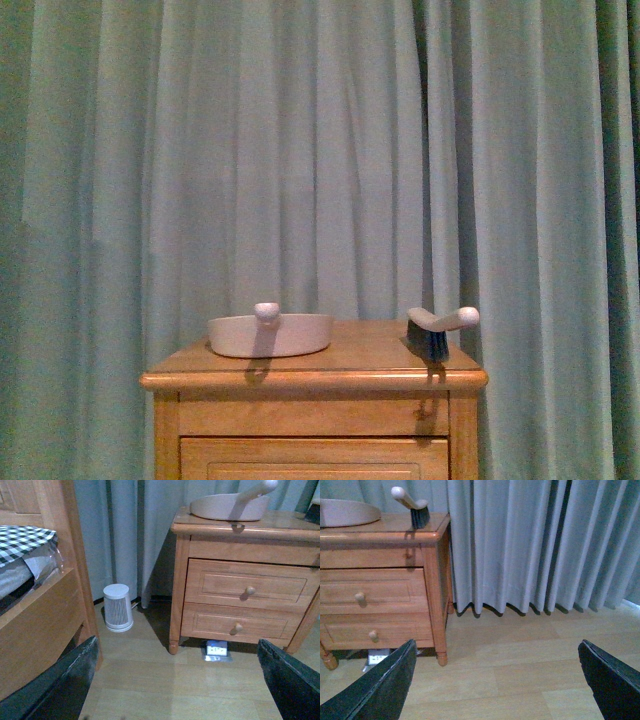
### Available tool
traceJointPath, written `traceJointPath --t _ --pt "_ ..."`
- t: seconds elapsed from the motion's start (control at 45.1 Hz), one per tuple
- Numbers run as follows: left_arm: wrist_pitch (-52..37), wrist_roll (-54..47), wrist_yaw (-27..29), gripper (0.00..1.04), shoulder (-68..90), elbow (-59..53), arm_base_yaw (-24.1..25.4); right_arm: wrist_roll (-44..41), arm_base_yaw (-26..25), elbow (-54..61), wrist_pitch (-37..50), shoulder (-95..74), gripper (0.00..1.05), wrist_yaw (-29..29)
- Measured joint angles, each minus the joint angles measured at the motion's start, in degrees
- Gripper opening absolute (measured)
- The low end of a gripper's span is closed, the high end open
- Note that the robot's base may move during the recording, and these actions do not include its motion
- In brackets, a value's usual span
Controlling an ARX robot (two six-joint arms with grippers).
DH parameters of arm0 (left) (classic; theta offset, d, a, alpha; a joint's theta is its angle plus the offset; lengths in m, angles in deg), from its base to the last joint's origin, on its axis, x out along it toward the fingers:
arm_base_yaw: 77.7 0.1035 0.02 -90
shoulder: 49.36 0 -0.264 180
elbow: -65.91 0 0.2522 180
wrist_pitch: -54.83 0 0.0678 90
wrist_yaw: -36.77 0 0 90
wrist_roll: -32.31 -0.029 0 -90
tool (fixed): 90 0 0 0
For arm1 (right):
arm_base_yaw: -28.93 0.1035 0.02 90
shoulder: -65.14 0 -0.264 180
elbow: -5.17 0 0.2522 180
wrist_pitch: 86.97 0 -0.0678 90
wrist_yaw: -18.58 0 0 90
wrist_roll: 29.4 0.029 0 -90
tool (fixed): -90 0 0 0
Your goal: Clean up trash
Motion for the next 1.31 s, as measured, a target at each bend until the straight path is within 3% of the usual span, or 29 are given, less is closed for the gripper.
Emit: traceJointPath --t 1.31 --pt "0.0 0.0 0.0 0.97 0.0 0.0 0.0 0.0 0.0 0.0 0.0 0.0 0.97 0.0"
